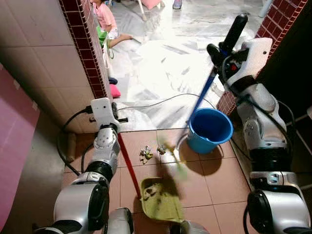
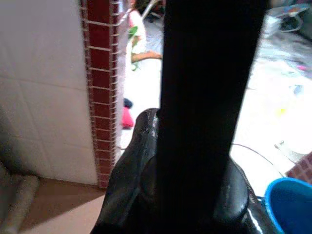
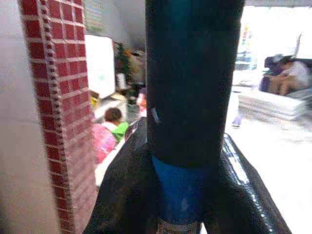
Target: Sweep floor
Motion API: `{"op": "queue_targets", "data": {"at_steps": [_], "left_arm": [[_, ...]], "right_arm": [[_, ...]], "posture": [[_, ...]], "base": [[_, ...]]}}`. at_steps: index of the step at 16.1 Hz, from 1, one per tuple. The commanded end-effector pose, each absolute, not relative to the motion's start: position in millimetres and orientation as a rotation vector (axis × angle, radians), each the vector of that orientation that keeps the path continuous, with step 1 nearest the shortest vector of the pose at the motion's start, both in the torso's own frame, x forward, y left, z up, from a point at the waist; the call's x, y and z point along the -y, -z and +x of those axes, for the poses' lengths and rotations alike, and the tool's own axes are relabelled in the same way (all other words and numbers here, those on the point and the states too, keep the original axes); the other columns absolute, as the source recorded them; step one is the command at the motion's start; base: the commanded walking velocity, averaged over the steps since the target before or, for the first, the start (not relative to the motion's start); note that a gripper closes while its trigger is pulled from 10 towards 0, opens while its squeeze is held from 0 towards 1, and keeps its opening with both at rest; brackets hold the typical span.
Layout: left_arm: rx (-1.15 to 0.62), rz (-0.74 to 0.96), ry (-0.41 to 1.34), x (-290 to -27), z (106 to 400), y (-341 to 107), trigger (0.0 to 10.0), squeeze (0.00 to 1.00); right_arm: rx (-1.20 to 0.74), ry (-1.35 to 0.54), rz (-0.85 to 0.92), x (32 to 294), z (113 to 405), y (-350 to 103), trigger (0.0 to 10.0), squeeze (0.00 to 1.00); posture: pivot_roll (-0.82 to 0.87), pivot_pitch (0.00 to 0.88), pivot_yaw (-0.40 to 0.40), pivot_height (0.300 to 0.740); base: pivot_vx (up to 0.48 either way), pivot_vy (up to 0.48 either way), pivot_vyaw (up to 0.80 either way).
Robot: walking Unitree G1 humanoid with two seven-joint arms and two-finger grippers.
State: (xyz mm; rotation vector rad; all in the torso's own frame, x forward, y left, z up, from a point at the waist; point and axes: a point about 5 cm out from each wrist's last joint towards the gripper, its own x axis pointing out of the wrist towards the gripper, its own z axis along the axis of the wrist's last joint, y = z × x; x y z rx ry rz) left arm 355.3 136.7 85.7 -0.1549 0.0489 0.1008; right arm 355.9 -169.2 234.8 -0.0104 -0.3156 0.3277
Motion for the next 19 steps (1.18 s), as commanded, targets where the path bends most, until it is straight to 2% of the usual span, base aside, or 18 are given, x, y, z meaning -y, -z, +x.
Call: {"op": "queue_targets", "data": {"at_steps": [1,6,8,12,16,19], "left_arm": [[0.024,-0.153,-0.110,-142,358,-97,10.0,0.00],[0.066,-0.123,-0.085,-147,357,-106,10.0,0.00],[0.132,-0.097,-0.045,-149,351,-115,10.0,0.00],[0.148,-0.093,-0.022,-146,332,-114,10.0,0.00],[0.107,-0.099,-0.022,-148,322,-110,10.0,0.00],[0.167,-0.080,0.008,-151,323,-132,10.0,0.00]], "right_arm": [[0.296,-0.312,-0.017,165,350,-222,10.0,0.00],[0.205,-0.227,-0.065,161,332,-173,10.0,0.00],[0.146,-0.105,-0.152,168,321,-151,10.0,0.00],[0.123,-0.073,-0.088,159,316,-140,10.0,0.00],[0.109,-0.037,-0.070,154,319,-137,10.0,0.00],[0.129,0.031,-0.110,165,318,-142,10.0,0.00]], "posture": [[-0.11,0.041,-0.013,0.740],[-0.08,0.045,-0.022,0.740],[-0.08,0.043,-0.022,0.740],[-0.05,0.027,-0.010,0.740],[-0.05,0.020,-0.010,0.740],[-0.06,0.029,-0.007,0.740]], "base": [[0.000,0.000,0.00],[0.000,0.000,0.00],[0.000,0.000,0.00],[0.000,0.000,0.00],[0.000,0.000,-0.80],[0.000,0.000,-0.80]]}}
